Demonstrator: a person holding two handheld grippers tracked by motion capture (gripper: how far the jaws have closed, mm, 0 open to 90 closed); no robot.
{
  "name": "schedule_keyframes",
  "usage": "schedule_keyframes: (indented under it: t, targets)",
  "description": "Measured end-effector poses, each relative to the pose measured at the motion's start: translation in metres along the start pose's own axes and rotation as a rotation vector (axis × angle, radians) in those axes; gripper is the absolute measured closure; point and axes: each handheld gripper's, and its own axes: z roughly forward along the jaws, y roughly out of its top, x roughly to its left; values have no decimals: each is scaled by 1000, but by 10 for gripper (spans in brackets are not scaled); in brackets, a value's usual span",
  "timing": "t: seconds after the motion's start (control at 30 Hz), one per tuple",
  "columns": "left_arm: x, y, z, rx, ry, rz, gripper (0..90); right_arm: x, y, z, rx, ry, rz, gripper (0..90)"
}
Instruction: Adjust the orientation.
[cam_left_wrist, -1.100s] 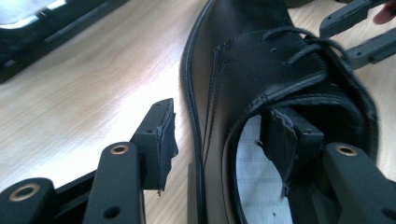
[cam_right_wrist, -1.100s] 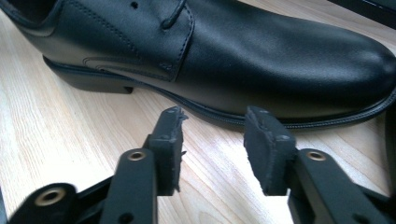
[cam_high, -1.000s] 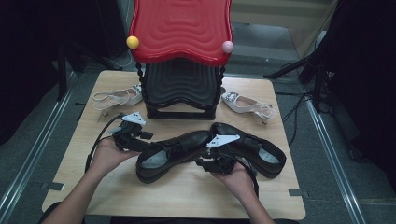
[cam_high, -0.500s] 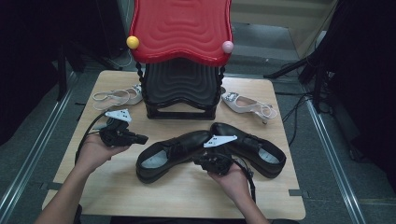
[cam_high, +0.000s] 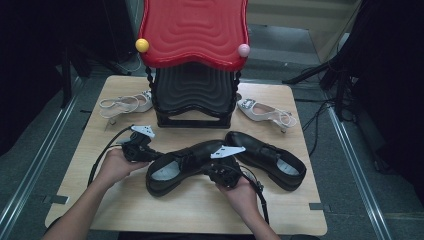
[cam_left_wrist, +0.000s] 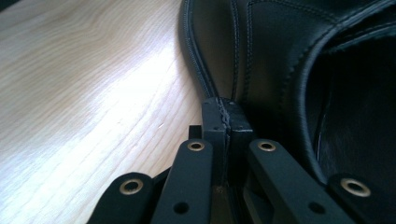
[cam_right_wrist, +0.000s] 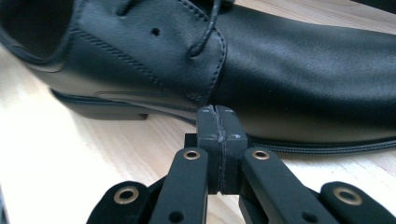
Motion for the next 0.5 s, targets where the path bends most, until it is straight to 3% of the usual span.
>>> schedule_keyframes:
  t: [0.1,0.33,0.5]
  targets:
    - [-1,0,0,3,9,-8,900,-3,-1,2,-13,10,-27,900]
    - [-5,-1,1,9,-4,-4,900,-7,0,1,-9,11,5,900]
    - [-7,-2,2,0,-5,-20,900,-7,0,1,-8,4,-9,900]
